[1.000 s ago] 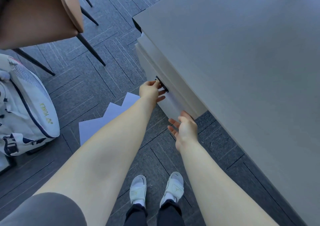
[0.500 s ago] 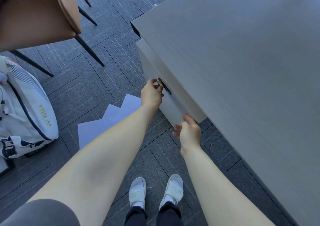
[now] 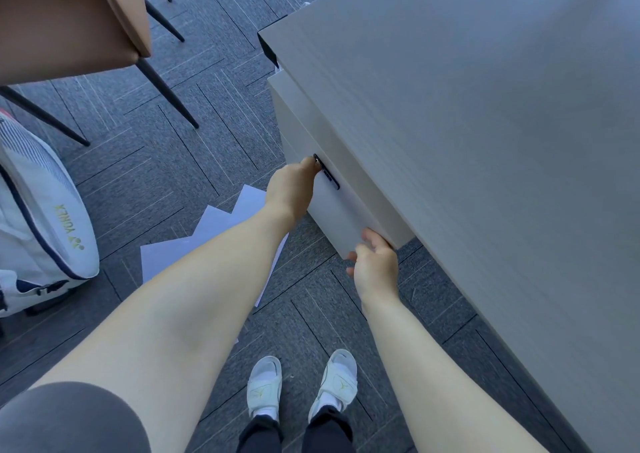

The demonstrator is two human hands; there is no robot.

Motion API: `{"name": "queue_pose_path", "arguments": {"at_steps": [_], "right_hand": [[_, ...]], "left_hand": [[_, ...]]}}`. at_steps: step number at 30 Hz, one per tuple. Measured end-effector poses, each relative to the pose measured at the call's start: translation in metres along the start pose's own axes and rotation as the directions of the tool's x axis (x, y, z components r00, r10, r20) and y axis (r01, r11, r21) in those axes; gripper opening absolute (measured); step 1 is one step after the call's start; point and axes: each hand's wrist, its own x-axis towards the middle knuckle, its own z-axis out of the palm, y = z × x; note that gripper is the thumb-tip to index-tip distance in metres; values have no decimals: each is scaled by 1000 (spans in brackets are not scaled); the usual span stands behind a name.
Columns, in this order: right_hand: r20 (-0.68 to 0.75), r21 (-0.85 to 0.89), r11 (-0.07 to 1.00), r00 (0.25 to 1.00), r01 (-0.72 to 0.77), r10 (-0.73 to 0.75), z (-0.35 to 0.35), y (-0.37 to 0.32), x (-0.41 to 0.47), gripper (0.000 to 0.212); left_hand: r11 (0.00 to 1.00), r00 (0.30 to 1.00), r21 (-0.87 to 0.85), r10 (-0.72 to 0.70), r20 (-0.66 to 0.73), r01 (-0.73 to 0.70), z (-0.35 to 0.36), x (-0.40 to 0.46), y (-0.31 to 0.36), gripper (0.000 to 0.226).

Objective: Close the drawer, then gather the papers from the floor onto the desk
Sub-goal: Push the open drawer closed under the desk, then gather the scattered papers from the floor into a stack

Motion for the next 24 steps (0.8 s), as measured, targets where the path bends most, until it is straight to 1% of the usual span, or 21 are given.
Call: {"name": "queue_pose_path", "arguments": {"at_steps": [1,3,5,7,10,12,14,17,20,22,24], "right_hand": [[-4,4,1000,1000,0,0,0,1,1,49],[-14,18,1000,1000,9,-9,1,3,2,50],[-12,29,999,1000,12,-12,4,4,3,51],[4,7,1000,1000,25,-25,7,5,4,50],[45,-115,990,996,82,-77,18,7,8,51],[103,-181,976,990,118,-100,32,7,6,49],[205,-249,957,974,150,-100,54,7,-2,48],[349,-360,923,937,135,-1,91,16,-16,44],[389,-434,897,916,86,101,129,42,-15,41],[399,-460,885,907,72,133,160,71,1,40],[390,-509,859,904,51,177,193,113,31,44]], "left_hand": [[993,999,-106,-45,18,46,1,0,-1,23],[931,987,-329,-139,82,158,4,0,-1,17],[859,969,-450,-207,132,245,4,0,1,21],[828,956,-480,-232,178,291,3,-1,0,35],[773,929,-514,-301,217,371,3,-20,-6,49],[743,914,-532,-336,227,405,3,-50,-18,45],[711,886,-531,-394,243,461,-1,-94,-42,37],[653,808,-477,-496,318,588,-1,-160,-90,29],[555,705,-438,-598,381,708,15,-203,-152,24],[456,633,-453,-659,406,766,37,-215,-201,26],[303,543,-510,-722,429,805,68,-223,-250,20]]}}
